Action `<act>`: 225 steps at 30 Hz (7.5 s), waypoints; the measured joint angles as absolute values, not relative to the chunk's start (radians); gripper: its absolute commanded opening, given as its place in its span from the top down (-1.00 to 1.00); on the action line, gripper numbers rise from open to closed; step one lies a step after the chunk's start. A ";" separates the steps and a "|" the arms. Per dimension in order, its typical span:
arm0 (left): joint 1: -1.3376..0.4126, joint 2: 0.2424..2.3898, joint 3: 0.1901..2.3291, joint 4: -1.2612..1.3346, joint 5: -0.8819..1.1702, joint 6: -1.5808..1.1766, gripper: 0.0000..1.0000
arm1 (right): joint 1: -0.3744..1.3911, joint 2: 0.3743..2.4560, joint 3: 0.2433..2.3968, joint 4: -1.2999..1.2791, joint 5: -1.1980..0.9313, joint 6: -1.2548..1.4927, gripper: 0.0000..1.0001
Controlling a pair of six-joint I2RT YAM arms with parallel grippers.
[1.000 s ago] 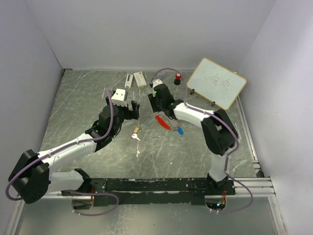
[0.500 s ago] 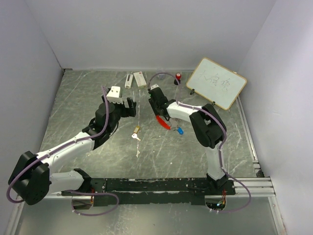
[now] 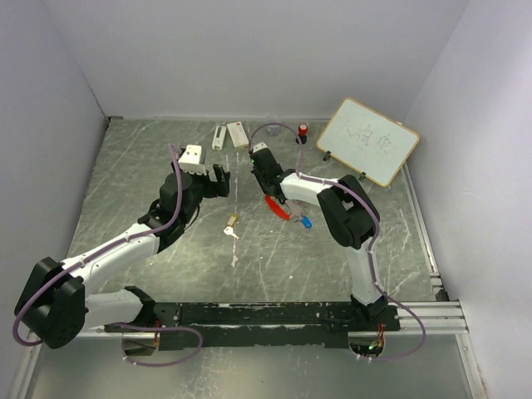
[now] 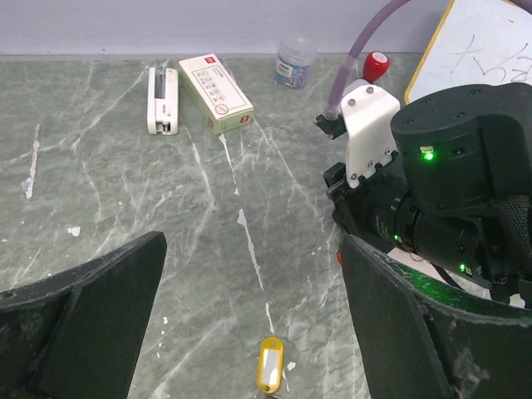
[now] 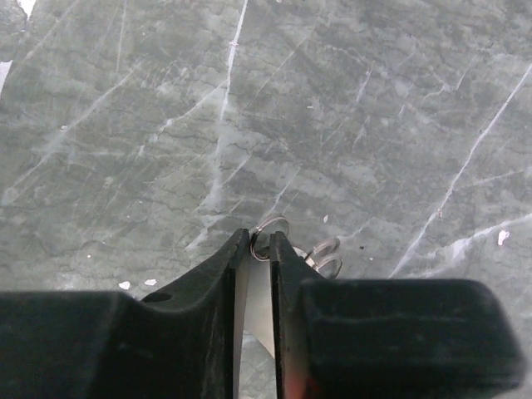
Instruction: Put the keys on the keyring
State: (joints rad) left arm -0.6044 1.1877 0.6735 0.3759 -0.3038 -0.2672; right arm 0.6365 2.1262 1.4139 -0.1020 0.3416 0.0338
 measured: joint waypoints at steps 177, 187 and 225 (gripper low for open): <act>-0.586 1.189 0.471 0.714 0.192 -0.049 0.87 | 0.526 1.208 0.843 0.136 -0.643 -0.060 1.00; -0.637 1.185 0.467 0.739 0.211 0.132 0.87 | 0.596 1.272 0.878 0.136 -0.521 0.010 1.00; -0.823 1.210 0.484 0.737 -0.009 0.458 0.87 | 0.633 1.336 0.952 0.103 -0.451 0.045 1.00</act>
